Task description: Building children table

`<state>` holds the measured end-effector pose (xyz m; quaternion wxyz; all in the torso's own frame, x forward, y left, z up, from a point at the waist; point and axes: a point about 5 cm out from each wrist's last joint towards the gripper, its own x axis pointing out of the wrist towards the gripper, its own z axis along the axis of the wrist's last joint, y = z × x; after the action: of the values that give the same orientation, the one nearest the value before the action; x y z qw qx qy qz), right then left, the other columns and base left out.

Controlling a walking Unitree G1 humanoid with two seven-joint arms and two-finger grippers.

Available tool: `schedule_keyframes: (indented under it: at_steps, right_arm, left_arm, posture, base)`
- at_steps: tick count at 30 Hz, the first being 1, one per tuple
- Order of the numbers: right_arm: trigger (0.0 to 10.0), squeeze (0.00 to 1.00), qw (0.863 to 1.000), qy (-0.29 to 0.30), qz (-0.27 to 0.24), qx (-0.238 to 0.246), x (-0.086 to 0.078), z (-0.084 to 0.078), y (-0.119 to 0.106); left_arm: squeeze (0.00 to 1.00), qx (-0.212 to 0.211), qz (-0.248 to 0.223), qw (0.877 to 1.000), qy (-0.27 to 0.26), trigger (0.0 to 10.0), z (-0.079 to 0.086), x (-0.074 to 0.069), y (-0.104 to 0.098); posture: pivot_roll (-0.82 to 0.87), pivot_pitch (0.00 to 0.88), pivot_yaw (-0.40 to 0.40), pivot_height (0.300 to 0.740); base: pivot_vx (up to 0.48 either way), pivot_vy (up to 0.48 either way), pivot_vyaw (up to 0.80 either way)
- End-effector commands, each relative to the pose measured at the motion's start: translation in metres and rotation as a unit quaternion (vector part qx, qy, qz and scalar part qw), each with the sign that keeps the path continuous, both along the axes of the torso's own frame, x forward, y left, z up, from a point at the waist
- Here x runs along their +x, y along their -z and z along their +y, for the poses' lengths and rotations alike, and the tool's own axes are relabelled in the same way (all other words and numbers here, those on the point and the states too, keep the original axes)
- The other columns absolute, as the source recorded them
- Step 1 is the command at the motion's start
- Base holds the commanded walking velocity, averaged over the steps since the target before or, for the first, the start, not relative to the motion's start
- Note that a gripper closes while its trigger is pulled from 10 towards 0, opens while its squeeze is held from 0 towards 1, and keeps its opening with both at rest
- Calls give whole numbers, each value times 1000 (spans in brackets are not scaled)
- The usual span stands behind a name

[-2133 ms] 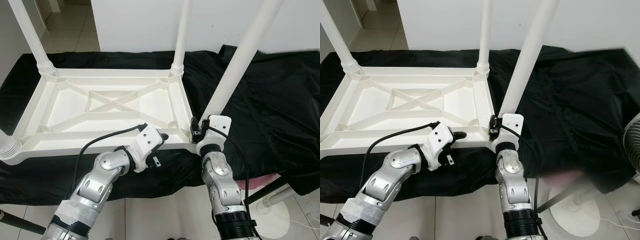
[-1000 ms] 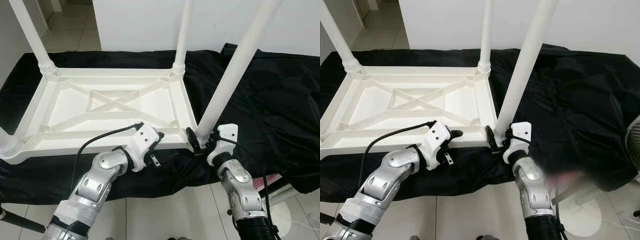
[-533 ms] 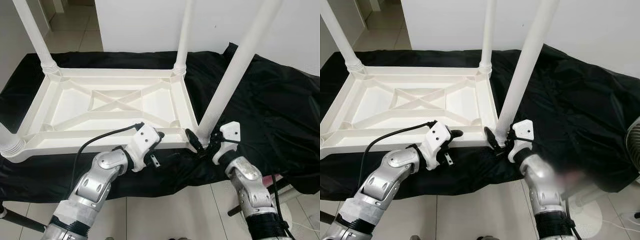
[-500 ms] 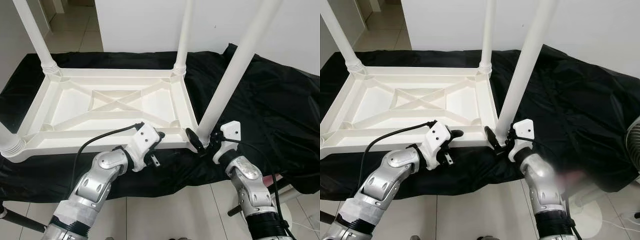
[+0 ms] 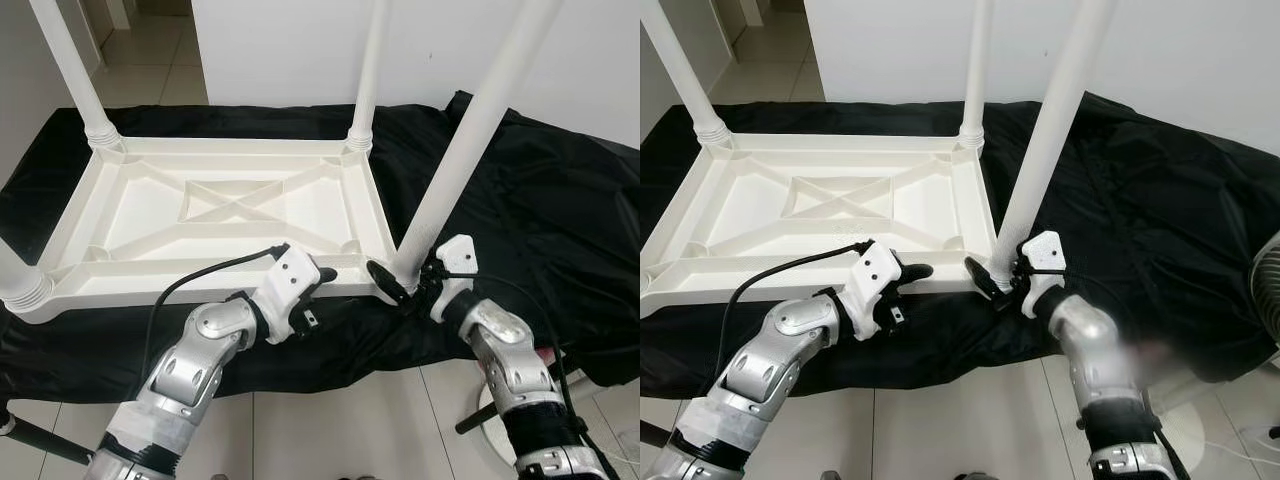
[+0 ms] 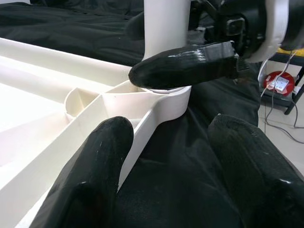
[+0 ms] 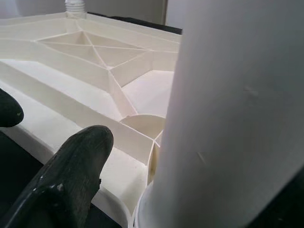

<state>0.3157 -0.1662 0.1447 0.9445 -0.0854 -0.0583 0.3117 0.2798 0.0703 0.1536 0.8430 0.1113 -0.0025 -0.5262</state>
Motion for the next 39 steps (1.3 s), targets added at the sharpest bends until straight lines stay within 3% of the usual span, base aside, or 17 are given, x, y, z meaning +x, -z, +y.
schedule_keyframes:
  at_steps: [1, 6, 7, 9, 10, 11, 19, 20, 21, 22, 32, 35, 37, 39]
  right_arm:
    - [10000, 0, 1000, -13, 4, -17, 3, -1, 2]
    - [10000, 0, 1000, -16, 2, -21, 7, -2, 1]
    - [6157, 0, 1000, -17, 3, -24, 9, -3, 1]
    - [902, 0, 999, -22, 7, -25, 13, -3, 2]
    - [902, 0, 999, -22, 7, -25, 13, -3, 2]
    - [0, 0, 999, -25, 10, -25, 14, -2, 3]
    - [0, 0, 999, -26, 23, -9, 12, -3, 8]
    - [2118, 0, 999, -24, 25, -4, 12, -4, 9]
    - [2118, 0, 999, -22, 26, -1, 12, -4, 9]
    - [10000, 0, 999, -14, 28, 12, 11, -4, 9]
    - [10000, 0, 995, 82, 42, 28, 9, 0, 14]
    - [10000, 0, 992, 113, 42, 45, 4, 9, 14]
    - [10000, 0, 976, 191, 58, 82, -3, 21, 18]
    - [10000, 0, 970, 218, 62, 90, -5, 24, 19]
  left_arm:
    - [0, 13, -2, 1000, 4, 10000, -1, 1, 2]
    - [0, 14, -3, 1000, 2, 10000, -1, 1, 2]
    - [0, 15, -3, 1000, 2, 10000, -1, 1, 2]
    - [0, 17, -4, 1000, 2, 10000, -1, 2, 2]
    - [0, 17, -4, 1000, 2, 10000, -1, 2, 2]
    - [0, 19, -6, 1000, 0, 10000, -1, 2, 2]
    - [0, 19, -7, 1000, -5, 10000, 0, 4, 1]
    - [0, 19, -7, 1000, -5, 10000, 0, 4, 1]
    - [0, 19, -7, 1000, -5, 10000, 0, 3, 1]
    - [0, 19, -6, 1000, -6, 10000, 0, 3, 2]
    - [0, 20, -4, 1000, -7, 10000, 1, 2, 3]
    - [0, 20, -4, 1000, -7, 10000, 1, 2, 3]
    - [0, 21, -3, 1000, -6, 10000, 1, 2, 3]
    - [0, 21, -3, 1000, -6, 10000, 1, 2, 3]
  posture:
    - [-51, 39, -38, 740]
    - [-52, 39, -37, 740]
    - [-52, 45, -36, 740]
    - [-51, 49, -37, 740]
    - [-51, 49, -37, 740]
    - [-50, 55, -39, 740]
    - [-50, 62, -41, 740]
    - [-51, 64, -42, 740]
    - [-51, 64, -42, 740]
    - [-51, 64, -42, 740]
    - [-51, 72, -43, 740]
    - [-52, 74, -41, 740]
    - [-55, 75, -36, 740]
    - [-55, 75, -36, 740]
  base:
    - [0, 0, 0]
    - [0, 0, 0]
    - [0, 0, 0]
    - [0, 0, 0]
    - [0, 0, 0]
    - [0, 0, 0]
    - [0, 0, 0]
    - [0, 0, 0]
    - [0, 0, 0]
    - [0, 0, 0]
    - [0, 0, 0]
    - [0, 0, 0]
    - [0, 0, 0]
    - [0, 0, 0]
